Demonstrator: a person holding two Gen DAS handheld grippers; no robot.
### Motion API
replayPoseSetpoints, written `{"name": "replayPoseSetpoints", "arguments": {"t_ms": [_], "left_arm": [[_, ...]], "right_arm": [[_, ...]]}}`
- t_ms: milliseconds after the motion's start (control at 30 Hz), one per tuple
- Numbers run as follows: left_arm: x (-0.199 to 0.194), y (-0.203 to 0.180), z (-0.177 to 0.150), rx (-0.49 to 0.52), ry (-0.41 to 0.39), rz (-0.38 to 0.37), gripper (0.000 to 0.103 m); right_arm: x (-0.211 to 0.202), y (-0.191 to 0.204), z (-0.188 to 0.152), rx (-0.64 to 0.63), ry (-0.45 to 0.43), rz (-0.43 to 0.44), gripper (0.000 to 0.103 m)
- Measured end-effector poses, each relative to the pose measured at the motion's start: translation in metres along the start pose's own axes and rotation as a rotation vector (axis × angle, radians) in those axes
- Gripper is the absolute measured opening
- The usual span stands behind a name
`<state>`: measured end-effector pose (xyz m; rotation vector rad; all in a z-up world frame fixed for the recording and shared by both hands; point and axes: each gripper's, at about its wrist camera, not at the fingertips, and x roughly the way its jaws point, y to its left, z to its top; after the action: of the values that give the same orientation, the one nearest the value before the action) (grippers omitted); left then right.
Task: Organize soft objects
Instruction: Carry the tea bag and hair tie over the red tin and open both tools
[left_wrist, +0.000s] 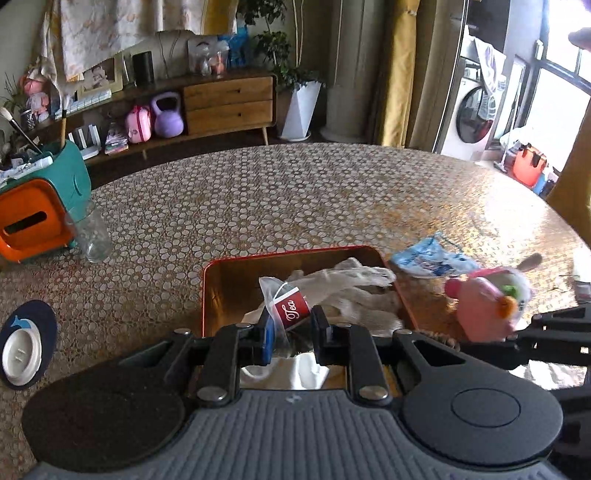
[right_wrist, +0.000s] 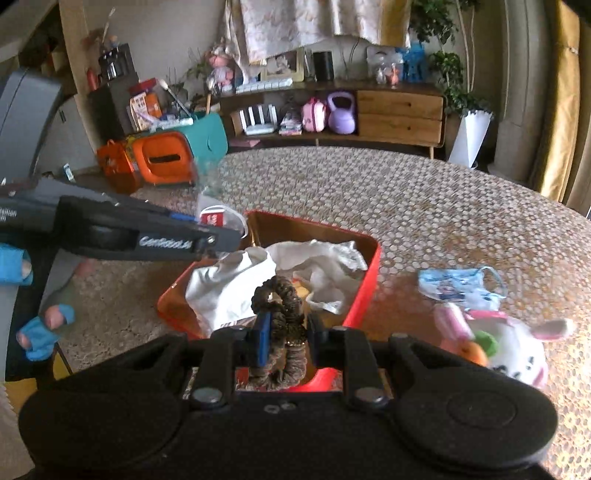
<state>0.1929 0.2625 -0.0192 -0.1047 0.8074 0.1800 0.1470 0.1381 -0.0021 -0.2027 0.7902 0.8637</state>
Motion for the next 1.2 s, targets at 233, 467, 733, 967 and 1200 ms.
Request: {"name": "replayPoseSetpoints", "arguments": {"t_ms": [233, 467, 733, 967, 1200], "left_arm": [[0.03, 0.009, -0.004, -0.022, 0.04, -0.001, 0.02], [0.047, 0.011, -0.009, -0.039, 0.074, -0.002, 0.02], [0.051, 0.006, -0.014, -0.038, 0.078, 0.005, 0.021], [0.041, 0.004, -0.015, -0.045, 0.054, 0.013, 0.068], [0.022, -0.002, -0.015, -0.034, 0.005, 0.026, 0.074]], "right_arm": [[0.032, 0.004, -0.002, -0.024, 0.055, -0.016, 0.019], [0.051, 0.005, -0.007, -0.028, 0.093, -0.025, 0.021], [0.053, 0.003, -0.01, -0.029, 0.105, -0.018, 0.028], [0.044, 0.004, -0.01, -0.025, 0.079, 0.001, 0.042], [0.025, -0.002, -0.009, 0.009, 0.034, 0.006, 0.053]]}}
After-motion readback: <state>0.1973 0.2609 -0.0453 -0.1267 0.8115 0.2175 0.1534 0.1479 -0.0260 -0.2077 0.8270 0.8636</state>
